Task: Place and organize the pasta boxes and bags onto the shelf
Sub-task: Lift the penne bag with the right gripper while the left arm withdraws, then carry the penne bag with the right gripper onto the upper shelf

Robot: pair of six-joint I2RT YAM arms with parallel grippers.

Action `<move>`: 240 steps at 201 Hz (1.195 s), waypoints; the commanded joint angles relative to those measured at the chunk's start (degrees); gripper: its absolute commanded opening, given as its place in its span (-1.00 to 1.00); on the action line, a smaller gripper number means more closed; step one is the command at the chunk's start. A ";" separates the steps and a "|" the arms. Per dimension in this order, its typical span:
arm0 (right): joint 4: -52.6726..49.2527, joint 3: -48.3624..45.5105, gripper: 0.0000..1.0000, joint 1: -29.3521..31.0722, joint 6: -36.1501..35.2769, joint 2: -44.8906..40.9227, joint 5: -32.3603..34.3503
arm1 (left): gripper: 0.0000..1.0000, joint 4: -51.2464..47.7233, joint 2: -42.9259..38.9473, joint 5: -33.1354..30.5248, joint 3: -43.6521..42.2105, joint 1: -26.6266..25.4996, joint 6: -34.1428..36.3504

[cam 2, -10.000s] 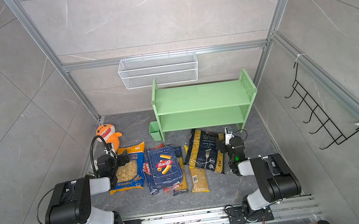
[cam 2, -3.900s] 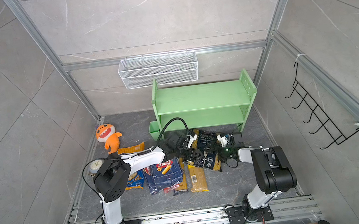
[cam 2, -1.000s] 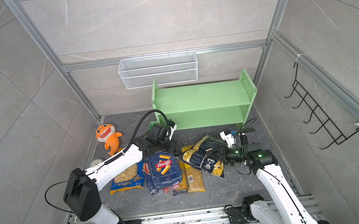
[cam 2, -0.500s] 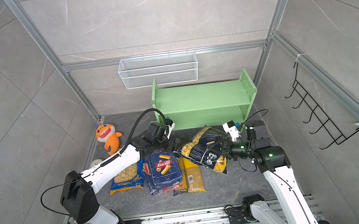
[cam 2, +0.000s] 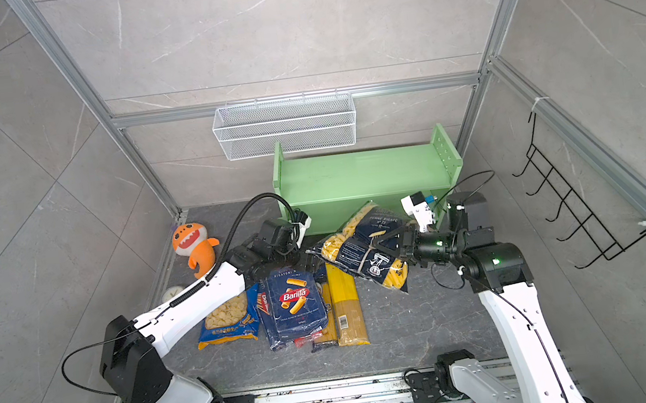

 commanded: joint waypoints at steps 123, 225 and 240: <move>15.05 28.53 -1.00 0.17 -8.95 20.41 -0.93 | 0.95 -8.52 -11.40 2.43 6.16 0.51 3.21; 27.94 21.51 -1.00 0.15 -12.91 27.58 26.32 | 0.96 -9.03 -11.82 0.92 9.06 2.06 7.07; 32.81 18.10 -1.00 0.19 -11.73 27.97 30.00 | 0.96 -9.17 -11.91 1.20 9.10 2.62 6.86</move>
